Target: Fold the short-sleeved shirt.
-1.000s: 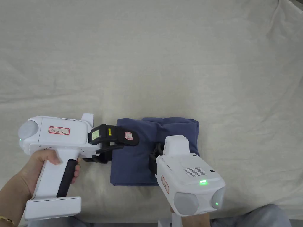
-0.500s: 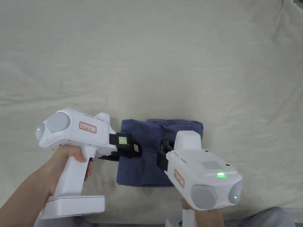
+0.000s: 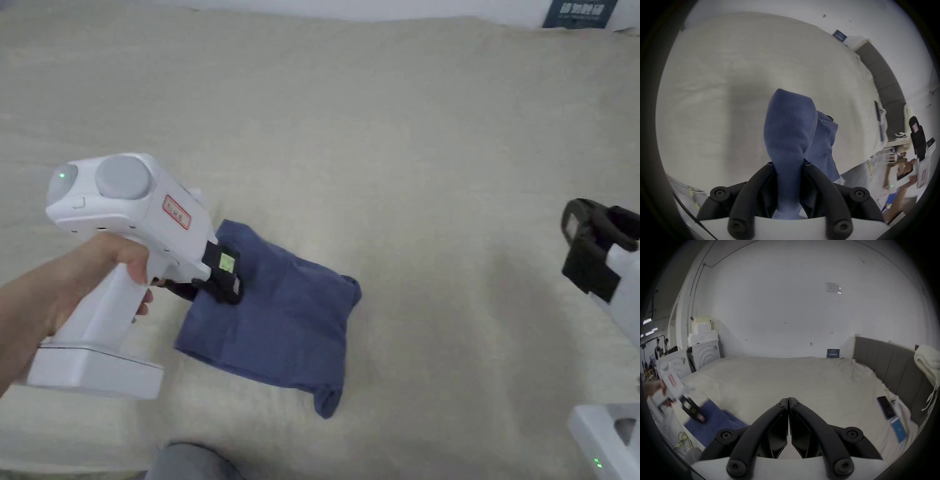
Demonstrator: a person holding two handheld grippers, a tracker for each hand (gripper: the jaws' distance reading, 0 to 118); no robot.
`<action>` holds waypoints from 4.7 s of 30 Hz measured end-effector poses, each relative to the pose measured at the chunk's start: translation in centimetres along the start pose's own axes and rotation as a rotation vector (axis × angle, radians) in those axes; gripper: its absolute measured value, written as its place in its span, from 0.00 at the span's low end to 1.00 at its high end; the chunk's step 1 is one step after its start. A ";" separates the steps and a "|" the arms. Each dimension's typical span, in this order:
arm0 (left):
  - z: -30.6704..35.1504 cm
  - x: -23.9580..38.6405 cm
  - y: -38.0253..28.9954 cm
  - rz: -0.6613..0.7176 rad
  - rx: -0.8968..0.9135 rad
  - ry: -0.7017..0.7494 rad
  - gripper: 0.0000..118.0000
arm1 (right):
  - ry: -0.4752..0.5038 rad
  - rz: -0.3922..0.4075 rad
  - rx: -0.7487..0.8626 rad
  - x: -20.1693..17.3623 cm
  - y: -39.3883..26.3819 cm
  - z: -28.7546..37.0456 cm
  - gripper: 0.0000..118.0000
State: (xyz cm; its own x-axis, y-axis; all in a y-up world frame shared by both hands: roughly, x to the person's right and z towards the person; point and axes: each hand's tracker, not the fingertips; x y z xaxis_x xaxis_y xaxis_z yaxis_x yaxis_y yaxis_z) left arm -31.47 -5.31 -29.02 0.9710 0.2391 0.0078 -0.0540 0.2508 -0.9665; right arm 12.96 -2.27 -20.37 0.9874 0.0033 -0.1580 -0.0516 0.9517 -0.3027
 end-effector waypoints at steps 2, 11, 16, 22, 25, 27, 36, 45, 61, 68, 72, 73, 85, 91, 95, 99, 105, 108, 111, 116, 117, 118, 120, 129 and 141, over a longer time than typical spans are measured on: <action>1.4 -3.1 0.4 0.034 0.017 0.100 0.14 | -0.024 -0.024 -0.012 1.0 0.0 0.3 0.00; 0.6 -16.0 1.5 0.054 0.064 0.642 0.14 | -0.082 0.022 -0.099 -0.4 -1.7 0.2 0.00; -0.7 -21.8 1.1 0.078 0.092 0.874 0.20 | -0.095 0.050 -0.127 -2.0 -1.6 -0.6 0.00; 0.4 -24.0 0.0 -0.122 0.209 1.268 0.77 | -0.112 0.049 -0.151 -2.7 -1.7 -1.6 0.00; 3.3 -23.1 0.4 -0.089 0.412 1.319 0.77 | -0.113 0.015 -0.151 -2.6 -1.6 -1.8 0.00; 5.7 -21.2 0.7 -0.042 0.534 1.264 0.77 | -0.114 0.015 -0.137 -2.5 -1.3 -1.6 0.00; 12.4 -5.0 0.5 -0.069 1.013 0.863 0.72 | -0.101 0.021 -0.052 0.6 1.0 0.7 0.00; 10.7 9.9 -1.5 -0.254 1.203 0.526 0.24 | -0.140 -0.017 0.051 3.3 2.5 3.1 0.00; 2.8 15.9 -7.1 -0.188 1.164 0.270 0.00 | -0.155 -0.062 0.124 4.1 0.8 4.8 0.00; 1.0 15.1 -9.7 -0.170 1.122 0.242 0.00 | -0.143 -0.051 0.131 3.0 -0.1 5.1 0.00; 0.6 14.5 -10.8 -0.134 1.109 0.214 0.00 | -0.124 -0.051 0.121 2.5 -0.8 5.0 0.00; 0.5 14.4 -11.1 -0.135 1.109 0.213 0.00 | -0.121 -0.050 0.116 2.4 -0.9 5.0 0.00; -0.6 14.4 -12.6 -0.156 1.098 0.220 0.00 | -0.099 -0.057 0.077 1.9 -2.5 4.6 0.00; -0.9 14.4 -12.9 -0.159 1.090 0.217 0.00 | -0.099 -0.078 0.079 1.9 -2.6 4.7 0.00; -0.9 14.4 -13.1 -0.161 1.093 0.216 0.00 | -0.102 -0.068 0.082 1.9 -2.5 4.7 0.00; -0.8 14.4 -13.1 -0.162 1.093 0.216 0.00 | -0.100 -0.067 0.087 1.7 -2.4 4.7 0.00; -0.8 14.5 -13.2 -0.164 1.093 0.216 0.00 | -0.094 -0.064 0.086 1.6 -2.4 4.7 0.00; -0.8 14.5 -13.2 -0.162 1.095 0.216 0.00 | -0.093 -0.061 0.086 1.6 -2.4 4.7 0.00; -0.8 14.5 -13.2 -0.163 1.097 0.218 0.00 | -0.093 -0.060 0.086 1.6 -2.4 4.7 0.00; -0.8 14.6 -13.2 -0.161 1.097 0.215 0.00 | -0.092 -0.057 0.086 1.7 -2.3 4.7 0.00; -0.8 14.7 -13.2 -0.160 1.097 0.214 0.00 | -0.092 -0.057 0.086 1.7 -2.3 4.7 0.00; -0.8 14.7 -13.2 -0.161 1.096 0.213 0.00 | -0.092 -0.057 0.087 1.7 -2.3 4.7 0.00; -0.9 14.7 -13.1 -0.165 1.095 0.216 0.00 | -0.092 -0.058 0.088 1.7 -2.3 4.7 0.00; -1.1 14.9 -13.2 -0.162 1.090 0.213 0.00 | -0.086 -0.060 0.094 1.8 -2.2 4.7 0.00; -1.2 15.0 -13.2 -0.165 1.091 0.216 0.00 | -0.081 -0.063 0.090 1.6 -2.3 4.8 0.00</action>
State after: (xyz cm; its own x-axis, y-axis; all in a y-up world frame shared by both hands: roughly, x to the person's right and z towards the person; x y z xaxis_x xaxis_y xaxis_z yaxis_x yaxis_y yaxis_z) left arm -15.90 -6.15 -16.42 0.9994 -0.0143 -0.0320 0.0071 0.9766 -0.2152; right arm 15.42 -3.02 -15.46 0.9973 -0.0361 -0.0641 0.0209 0.9744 -0.2240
